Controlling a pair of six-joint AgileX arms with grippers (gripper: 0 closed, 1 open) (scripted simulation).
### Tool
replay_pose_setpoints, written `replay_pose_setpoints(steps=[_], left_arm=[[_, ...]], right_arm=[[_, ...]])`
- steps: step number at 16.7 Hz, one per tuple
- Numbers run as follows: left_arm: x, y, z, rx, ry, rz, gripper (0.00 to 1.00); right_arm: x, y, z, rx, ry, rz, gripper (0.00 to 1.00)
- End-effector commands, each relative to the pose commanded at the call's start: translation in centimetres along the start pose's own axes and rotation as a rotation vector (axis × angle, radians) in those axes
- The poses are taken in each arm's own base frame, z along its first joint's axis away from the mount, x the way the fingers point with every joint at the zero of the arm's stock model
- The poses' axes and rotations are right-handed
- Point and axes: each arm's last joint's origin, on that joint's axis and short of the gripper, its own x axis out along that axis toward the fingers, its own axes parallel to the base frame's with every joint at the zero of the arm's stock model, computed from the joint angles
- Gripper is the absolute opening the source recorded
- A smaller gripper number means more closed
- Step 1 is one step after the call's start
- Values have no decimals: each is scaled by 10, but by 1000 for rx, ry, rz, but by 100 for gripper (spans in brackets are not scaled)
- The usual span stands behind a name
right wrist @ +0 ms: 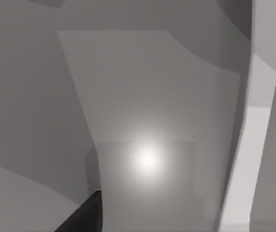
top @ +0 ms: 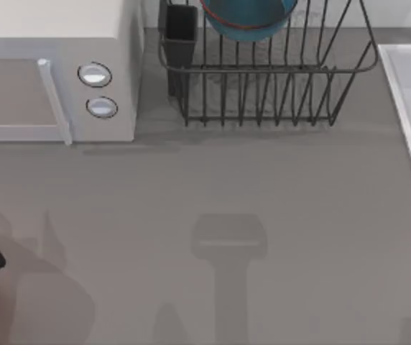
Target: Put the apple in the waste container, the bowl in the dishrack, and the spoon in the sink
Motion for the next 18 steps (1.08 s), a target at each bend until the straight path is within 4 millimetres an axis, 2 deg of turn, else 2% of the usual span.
replay_pose_setpoints(steps=[2, 15, 18], left_arm=[[0, 0, 0, 0, 0, 0, 100], [0, 0, 0, 0, 0, 0, 100], [0, 0, 0, 0, 0, 0, 100]], right_arm=[[0, 0, 0, 0, 0, 0, 100], [0, 0, 0, 0, 0, 0, 2], [0, 0, 0, 0, 0, 0, 0]])
